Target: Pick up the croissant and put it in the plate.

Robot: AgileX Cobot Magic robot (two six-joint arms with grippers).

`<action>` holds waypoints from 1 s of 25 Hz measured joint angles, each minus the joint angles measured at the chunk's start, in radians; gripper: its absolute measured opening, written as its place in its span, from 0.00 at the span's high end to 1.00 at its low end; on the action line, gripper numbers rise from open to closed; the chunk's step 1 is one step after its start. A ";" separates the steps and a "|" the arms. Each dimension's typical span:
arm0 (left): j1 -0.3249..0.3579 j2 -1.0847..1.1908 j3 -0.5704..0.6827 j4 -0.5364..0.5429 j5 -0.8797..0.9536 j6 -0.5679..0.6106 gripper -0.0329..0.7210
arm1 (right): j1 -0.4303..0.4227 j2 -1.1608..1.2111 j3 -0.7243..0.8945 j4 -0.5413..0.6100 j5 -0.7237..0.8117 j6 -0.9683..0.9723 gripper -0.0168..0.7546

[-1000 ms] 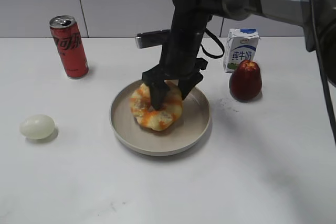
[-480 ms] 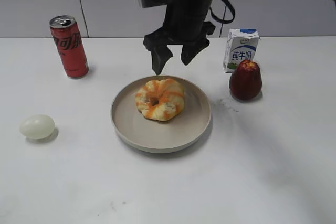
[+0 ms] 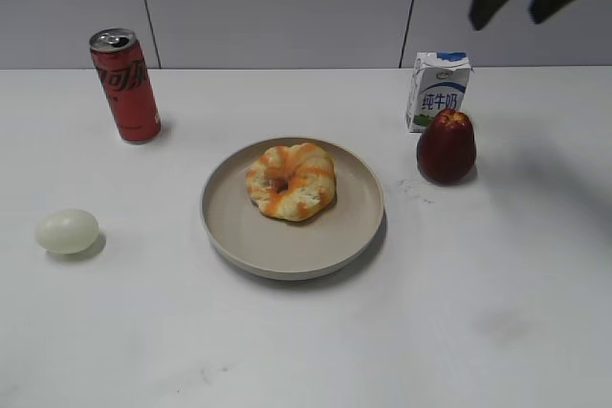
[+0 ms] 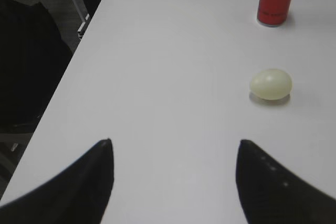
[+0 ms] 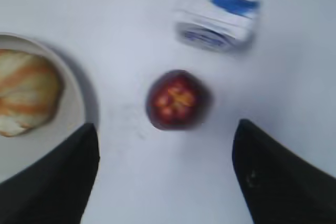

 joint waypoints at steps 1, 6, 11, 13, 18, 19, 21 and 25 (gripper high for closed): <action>0.000 0.000 0.000 0.000 0.000 0.000 0.22 | -0.025 -0.042 0.047 -0.005 0.000 0.000 0.21; 0.000 0.000 0.000 0.000 0.000 0.000 0.22 | -0.097 -0.286 0.317 -0.051 0.000 0.000 0.21; 0.000 0.000 0.000 0.000 0.000 0.000 0.22 | -0.099 -0.597 0.656 -0.064 0.000 0.000 0.21; 0.000 0.000 0.000 0.000 0.000 0.000 0.22 | -0.099 -0.728 0.781 -0.067 -0.016 0.000 0.21; 0.000 0.000 0.000 0.000 0.000 0.000 0.22 | -0.099 -1.069 1.072 -0.068 -0.099 0.000 0.21; 0.000 0.000 0.000 0.000 0.000 0.000 0.22 | -0.099 -1.138 1.125 -0.068 -0.108 0.000 0.21; 0.000 0.000 0.000 0.000 0.000 0.000 0.22 | -0.099 -1.266 1.215 -0.068 -0.116 0.000 0.21; 0.000 0.000 0.000 0.000 0.000 0.000 0.22 | -0.099 -1.527 1.353 -0.068 -0.125 0.000 0.21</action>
